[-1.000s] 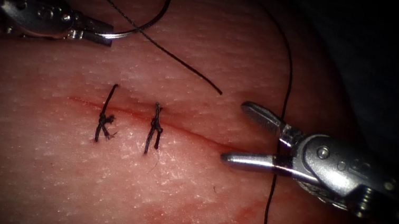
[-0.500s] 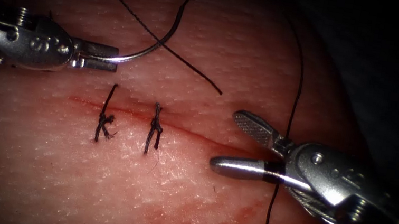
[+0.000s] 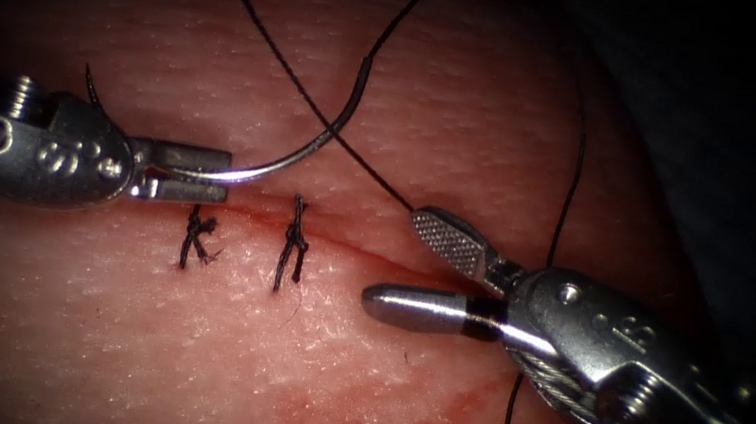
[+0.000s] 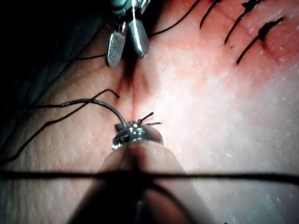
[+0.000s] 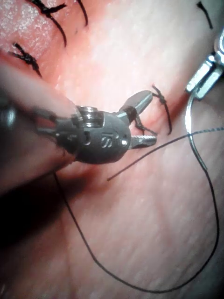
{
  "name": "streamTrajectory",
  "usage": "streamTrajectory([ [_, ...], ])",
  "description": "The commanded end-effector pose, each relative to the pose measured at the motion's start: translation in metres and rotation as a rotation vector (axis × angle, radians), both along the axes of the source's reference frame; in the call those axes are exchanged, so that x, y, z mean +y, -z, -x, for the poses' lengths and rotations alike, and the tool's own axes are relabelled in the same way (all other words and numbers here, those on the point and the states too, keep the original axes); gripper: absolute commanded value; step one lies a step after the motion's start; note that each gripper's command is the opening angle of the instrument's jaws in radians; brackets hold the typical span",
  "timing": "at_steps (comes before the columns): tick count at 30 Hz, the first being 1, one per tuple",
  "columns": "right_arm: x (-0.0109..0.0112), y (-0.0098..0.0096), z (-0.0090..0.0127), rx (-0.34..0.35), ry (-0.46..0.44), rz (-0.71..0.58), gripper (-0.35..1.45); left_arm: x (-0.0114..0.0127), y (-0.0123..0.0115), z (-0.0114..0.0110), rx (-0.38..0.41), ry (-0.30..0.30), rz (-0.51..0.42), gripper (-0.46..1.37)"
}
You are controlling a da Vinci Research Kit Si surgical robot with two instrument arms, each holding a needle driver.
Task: Wound Closure
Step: Pass the needle over to the right hand
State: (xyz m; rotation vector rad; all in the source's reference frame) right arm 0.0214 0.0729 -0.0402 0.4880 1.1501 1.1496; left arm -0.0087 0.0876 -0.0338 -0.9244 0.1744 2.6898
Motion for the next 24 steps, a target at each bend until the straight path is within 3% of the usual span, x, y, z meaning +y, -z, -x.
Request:
streamTrajectory([
  [1,0.0000,0.0002,-0.0003,0.022,-0.027,-0.026,0.92,-0.0001,0.0001,0.0001,0.002,-0.002,-0.001,-0.35],
  [10,-0.0004,0.0006,-0.0014,0.068,-0.097,-0.094,1.18,-0.0005,0.0011,0.0011,-0.003,0.001,0.033,-0.35],
  [14,-0.0007,0.0009,-0.0019,0.081,-0.094,-0.106,1.16,-0.0004,0.0012,0.0016,-0.007,0.001,0.039,-0.35],
  [17,-0.0008,0.0010,-0.0021,0.102,-0.073,-0.109,0.99,-0.0004,0.0013,0.0019,-0.010,-0.005,0.042,-0.35],
  [24,-0.0007,-0.0001,-0.0024,0.113,-0.097,-0.151,0.99,-0.0007,0.0022,0.0023,-0.022,-0.007,0.060,-0.35],
])
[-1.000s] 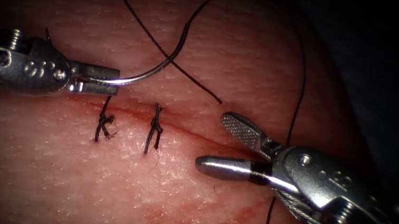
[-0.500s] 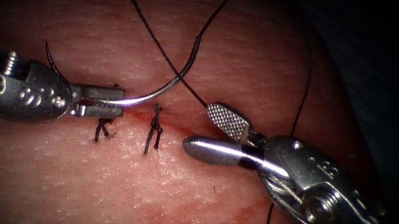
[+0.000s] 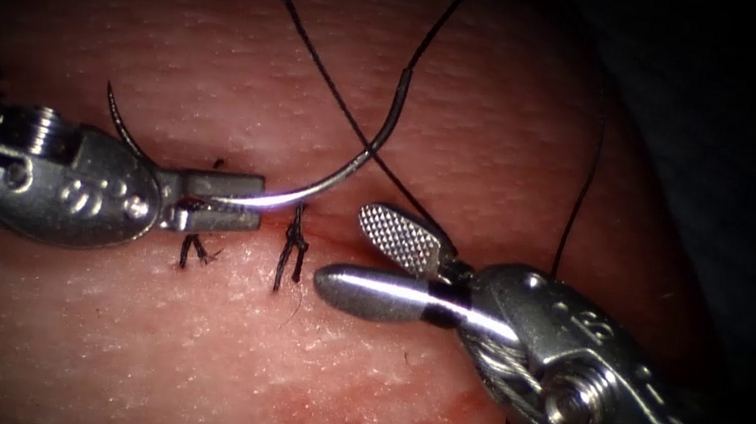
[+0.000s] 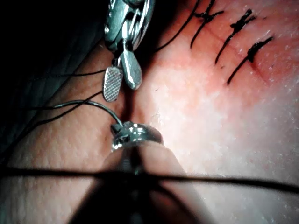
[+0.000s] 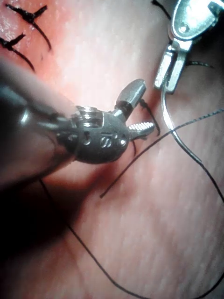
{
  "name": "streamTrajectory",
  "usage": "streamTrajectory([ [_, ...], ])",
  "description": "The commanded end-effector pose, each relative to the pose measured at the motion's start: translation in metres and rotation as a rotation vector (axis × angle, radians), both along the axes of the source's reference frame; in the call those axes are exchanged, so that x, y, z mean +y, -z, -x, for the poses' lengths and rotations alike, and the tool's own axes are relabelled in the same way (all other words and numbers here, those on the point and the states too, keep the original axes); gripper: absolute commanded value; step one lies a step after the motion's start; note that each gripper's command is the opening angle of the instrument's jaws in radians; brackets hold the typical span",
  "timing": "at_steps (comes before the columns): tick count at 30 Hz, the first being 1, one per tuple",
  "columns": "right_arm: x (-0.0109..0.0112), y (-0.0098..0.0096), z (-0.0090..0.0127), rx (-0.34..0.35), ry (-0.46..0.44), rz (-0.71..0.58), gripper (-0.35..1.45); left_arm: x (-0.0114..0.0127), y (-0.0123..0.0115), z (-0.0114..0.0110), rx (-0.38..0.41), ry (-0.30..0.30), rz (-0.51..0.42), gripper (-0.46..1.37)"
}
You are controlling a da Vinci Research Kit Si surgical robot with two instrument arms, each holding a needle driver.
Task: Wound Closure
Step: Pass the needle over to the right hand
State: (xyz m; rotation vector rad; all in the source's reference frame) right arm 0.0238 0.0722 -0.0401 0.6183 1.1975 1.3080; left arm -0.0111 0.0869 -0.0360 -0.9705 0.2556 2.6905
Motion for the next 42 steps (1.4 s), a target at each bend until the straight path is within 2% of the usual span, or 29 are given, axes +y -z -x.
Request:
streamTrajectory([
  [1,0.0001,-0.0002,0.0000,0.006,-0.005,-0.011,0.99,0.0000,0.0002,0.0000,-0.005,-0.004,-0.001,-0.35],
  [8,0.0011,-0.0007,-0.0002,0.007,-0.025,-0.041,1.02,-0.0004,0.0007,0.0003,-0.011,-0.007,0.007,-0.35],
  [17,0.0031,0.0003,-0.0005,0.053,-0.086,-0.034,0.99,-0.0006,0.0006,0.0006,-0.010,-0.007,0.010,-0.35],
  [26,0.0047,0.0004,-0.0004,0.044,-0.096,-0.045,0.95,-0.0015,0.0009,0.0014,-0.014,-0.014,0.019,-0.35],
  [30,0.0047,0.0004,-0.0005,0.044,-0.096,-0.045,0.91,-0.0019,0.0010,0.0017,-0.015,-0.021,0.025,-0.35],
  [32,0.0047,0.0005,-0.0005,0.044,-0.097,-0.045,0.83,-0.0019,0.0010,0.0017,-0.015,-0.021,0.025,-0.35],
  [34,0.0047,0.0005,-0.0005,0.044,-0.097,-0.046,0.61,-0.0018,0.0010,0.0017,-0.015,-0.021,0.025,-0.35],
  [35,0.0046,0.0006,-0.0005,0.044,-0.096,-0.046,0.35,-0.0017,0.0010,0.0017,-0.016,-0.021,0.024,-0.35],
  [36,0.0046,0.0006,-0.0004,0.047,-0.094,-0.046,-0.13,-0.0017,0.0009,0.0018,-0.016,-0.021,0.024,-0.35],
  [37,0.0045,0.0007,-0.0004,0.041,-0.099,-0.046,-0.35,-0.0016,0.0009,0.0018,-0.016,-0.021,0.024,-0.35],
  [42,0.0044,0.0010,-0.0002,0.023,-0.100,-0.051,-0.35,-0.0016,0.0008,0.0018,-0.017,-0.021,0.024,-0.35],
])
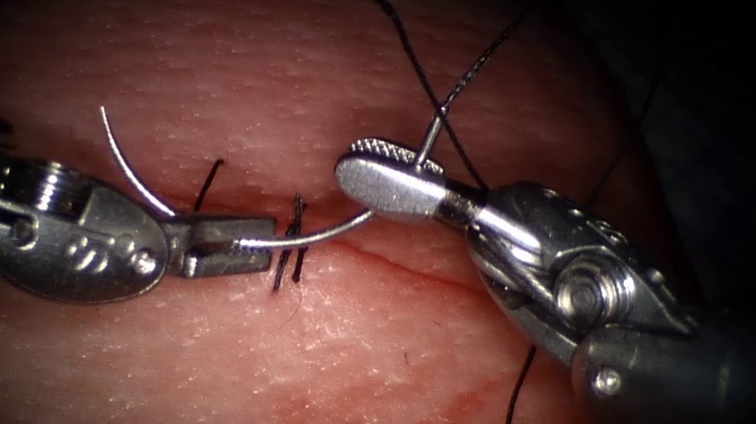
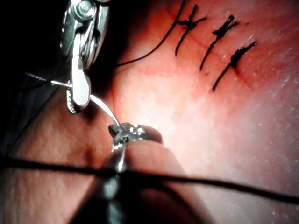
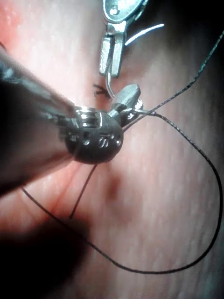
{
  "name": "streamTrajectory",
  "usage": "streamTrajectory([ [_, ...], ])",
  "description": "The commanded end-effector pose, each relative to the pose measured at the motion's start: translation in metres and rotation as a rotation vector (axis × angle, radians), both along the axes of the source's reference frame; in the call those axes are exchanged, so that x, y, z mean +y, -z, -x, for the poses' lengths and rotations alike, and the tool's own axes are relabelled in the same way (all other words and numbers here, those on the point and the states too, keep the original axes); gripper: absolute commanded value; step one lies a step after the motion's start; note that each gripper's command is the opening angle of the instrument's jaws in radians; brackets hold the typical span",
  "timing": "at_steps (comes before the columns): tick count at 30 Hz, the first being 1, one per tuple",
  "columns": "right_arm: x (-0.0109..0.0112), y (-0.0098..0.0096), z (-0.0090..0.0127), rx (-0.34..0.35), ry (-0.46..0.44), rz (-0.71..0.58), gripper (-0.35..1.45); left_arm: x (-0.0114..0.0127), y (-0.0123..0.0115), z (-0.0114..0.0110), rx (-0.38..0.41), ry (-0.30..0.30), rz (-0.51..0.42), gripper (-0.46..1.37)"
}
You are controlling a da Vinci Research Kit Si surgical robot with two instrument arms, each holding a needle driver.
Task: Wound Closure
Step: Pass the needle over to the right hand, then to adjust the right needle grip, pass the needle back to the left hand
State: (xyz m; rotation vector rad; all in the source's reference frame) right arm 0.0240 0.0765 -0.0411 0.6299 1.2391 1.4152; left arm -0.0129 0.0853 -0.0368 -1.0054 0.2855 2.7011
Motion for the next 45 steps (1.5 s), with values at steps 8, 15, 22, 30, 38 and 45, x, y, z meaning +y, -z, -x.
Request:
streamTrajectory([
  [8,0.0010,0.0000,0.0008,-0.055,0.035,0.096,-0.35,0.0004,0.0000,0.0007,-0.040,-0.023,0.010,0.02],
  [15,0.0018,-0.0006,0.0019,-0.113,0.128,0.292,-0.35,0.0016,-0.0002,0.0000,-0.074,-0.014,-0.057,0.17],
  [22,0.0027,-0.0009,0.0024,-0.102,0.180,0.365,-0.35,0.0034,0.0005,-0.0003,-0.126,-0.076,-0.223,0.24],
  [30,0.0036,-0.0004,0.0024,-0.108,0.228,0.455,-0.35,0.0063,0.0011,-0.0008,-0.212,-0.090,-0.420,0.52],
  [38,0.0038,-0.0002,0.0023,-0.116,0.286,0.574,-0.35,0.0075,0.0001,-0.0002,-0.327,-0.126,-0.633,0.66],
  [45,0.0038,0.0006,0.0017,-0.131,0.365,0.773,-0.35,0.0085,-0.0012,0.0009,-0.390,-0.159,-0.760,0.75],
])
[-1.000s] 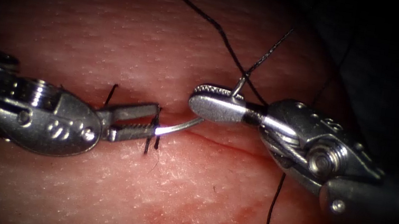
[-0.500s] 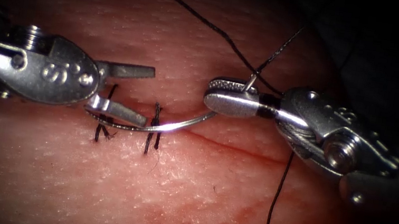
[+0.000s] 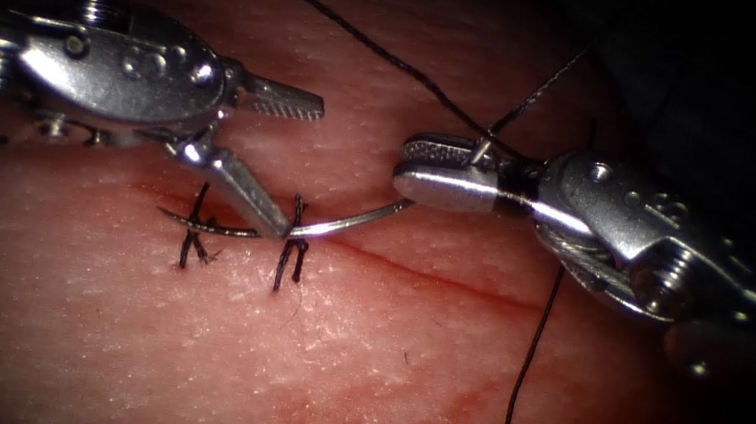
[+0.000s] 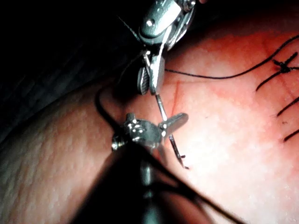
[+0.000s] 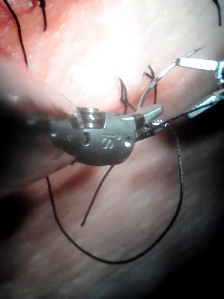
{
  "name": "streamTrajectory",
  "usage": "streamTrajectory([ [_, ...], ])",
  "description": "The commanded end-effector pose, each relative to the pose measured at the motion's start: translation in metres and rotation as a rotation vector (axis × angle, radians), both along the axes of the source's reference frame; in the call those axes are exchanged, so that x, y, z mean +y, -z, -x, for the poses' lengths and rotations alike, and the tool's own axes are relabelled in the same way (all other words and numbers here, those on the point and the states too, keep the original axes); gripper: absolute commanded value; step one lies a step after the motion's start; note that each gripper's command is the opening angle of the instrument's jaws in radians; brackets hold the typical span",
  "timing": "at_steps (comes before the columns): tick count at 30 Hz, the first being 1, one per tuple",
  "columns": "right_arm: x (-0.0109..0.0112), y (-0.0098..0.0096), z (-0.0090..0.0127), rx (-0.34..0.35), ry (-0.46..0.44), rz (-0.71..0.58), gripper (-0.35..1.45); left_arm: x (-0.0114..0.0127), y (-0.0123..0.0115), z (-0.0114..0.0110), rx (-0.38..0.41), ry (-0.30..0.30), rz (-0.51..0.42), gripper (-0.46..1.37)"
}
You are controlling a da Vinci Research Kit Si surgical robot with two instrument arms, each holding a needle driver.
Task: Wound Closure
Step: To adjust the right needle grip, pass the needle back to the left hand
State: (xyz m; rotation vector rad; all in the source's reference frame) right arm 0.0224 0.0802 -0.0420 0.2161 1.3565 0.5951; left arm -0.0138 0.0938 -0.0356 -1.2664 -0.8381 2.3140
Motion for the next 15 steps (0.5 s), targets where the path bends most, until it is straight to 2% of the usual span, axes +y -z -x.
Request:
streamTrajectory([
  [1,0.0002,-0.0002,0.0001,-0.005,0.007,0.033,-0.35,0.0000,-0.0002,0.0001,-0.007,-0.007,-0.017,0.76],
  [6,-0.0001,0.0003,-0.0006,0.011,0.062,0.141,-0.35,-0.0002,-0.0015,0.0009,-0.018,-0.035,-0.076,0.93],
  [9,-0.0002,0.0006,-0.0008,0.017,0.086,0.185,-0.35,-0.0011,-0.0023,0.0010,-0.018,-0.083,-0.134,0.93],
  [15,-0.0002,0.0013,-0.0009,0.011,0.104,0.257,-0.35,-0.0019,-0.0037,0.0012,-0.012,-0.110,-0.203,0.90],
])
